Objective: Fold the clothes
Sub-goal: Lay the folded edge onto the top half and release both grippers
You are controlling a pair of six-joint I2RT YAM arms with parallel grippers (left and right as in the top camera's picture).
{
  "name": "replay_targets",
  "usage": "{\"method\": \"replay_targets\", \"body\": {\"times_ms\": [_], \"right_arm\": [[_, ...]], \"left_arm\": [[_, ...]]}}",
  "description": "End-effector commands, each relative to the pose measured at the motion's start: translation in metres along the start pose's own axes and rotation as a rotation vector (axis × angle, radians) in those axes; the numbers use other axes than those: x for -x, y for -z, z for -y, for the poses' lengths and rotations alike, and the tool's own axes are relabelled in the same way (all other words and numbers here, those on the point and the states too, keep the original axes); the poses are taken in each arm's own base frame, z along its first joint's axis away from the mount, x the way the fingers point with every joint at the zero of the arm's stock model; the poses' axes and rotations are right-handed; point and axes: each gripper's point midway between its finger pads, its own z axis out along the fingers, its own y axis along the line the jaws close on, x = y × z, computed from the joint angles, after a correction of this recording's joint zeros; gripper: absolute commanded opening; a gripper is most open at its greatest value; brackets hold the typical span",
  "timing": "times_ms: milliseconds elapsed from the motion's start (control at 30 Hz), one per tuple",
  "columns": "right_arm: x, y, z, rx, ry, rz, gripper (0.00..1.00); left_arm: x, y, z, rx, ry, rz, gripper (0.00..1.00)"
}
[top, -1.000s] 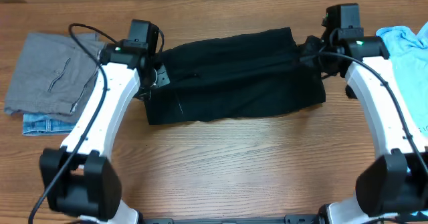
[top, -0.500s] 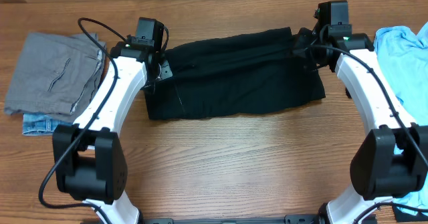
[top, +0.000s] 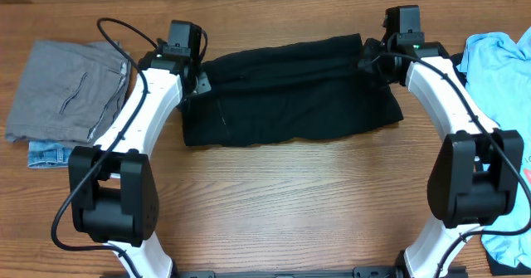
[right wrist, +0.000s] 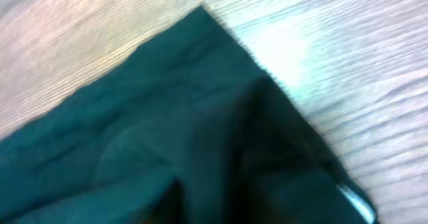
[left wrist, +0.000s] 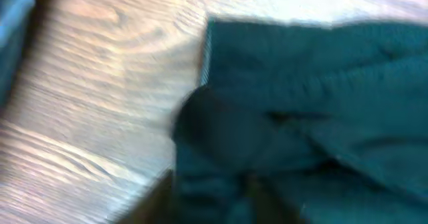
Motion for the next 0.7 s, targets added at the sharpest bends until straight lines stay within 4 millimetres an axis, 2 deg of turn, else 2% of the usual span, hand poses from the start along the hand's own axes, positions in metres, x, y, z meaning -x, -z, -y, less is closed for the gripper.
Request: {"method": "replay_targets", "body": {"times_ms": [0,33,100,167,300,333,367,400,433,500,567,667], "right_arm": [[0.034,0.006,0.002,-0.016,-0.008,0.12,0.67],[0.04,0.007,-0.001,-0.005,-0.007,0.142,0.82],[0.052,0.009,-0.007,0.017,0.016,0.191,0.93],[0.058,0.012,-0.01,0.028,0.047,0.219,1.0],[0.054,0.024,-0.022,0.078,0.155,0.2,0.97],[0.051,0.027,-0.025,0.098,0.171,0.188,0.93],[0.046,0.031,-0.033,0.142,0.199,0.166,0.81],[0.04,0.036,-0.041,0.193,0.213,0.142,0.65],[0.035,0.039,-0.049,0.24,0.226,0.121,0.39],[0.026,0.042,-0.059,0.311,0.235,0.083,0.04],[0.018,0.041,-0.065,0.353,0.261,0.049,0.04],[0.011,0.034,-0.06,0.34,0.279,0.023,0.04]], "left_arm": [[0.029,0.001,-0.01,0.029,-0.039,0.093,0.88],[0.033,0.003,-0.006,0.004,-0.057,0.099,0.9],[0.041,0.012,-0.001,-0.029,-0.07,0.102,0.97],[0.049,0.023,0.0,-0.032,-0.068,0.107,1.0],[0.063,0.058,0.012,-0.089,-0.072,0.101,0.99],[0.063,0.066,0.019,-0.127,-0.077,0.087,0.94],[0.059,0.072,0.029,-0.188,-0.083,0.058,0.76],[0.052,0.076,0.041,-0.261,-0.089,0.024,0.34],[0.047,0.077,0.048,-0.304,-0.092,0.001,0.05],[0.035,0.076,0.066,-0.404,-0.098,-0.058,0.04],[0.023,0.066,0.079,-0.458,-0.105,-0.121,0.04],[0.004,0.04,0.089,-0.482,-0.108,-0.215,0.04]]}}
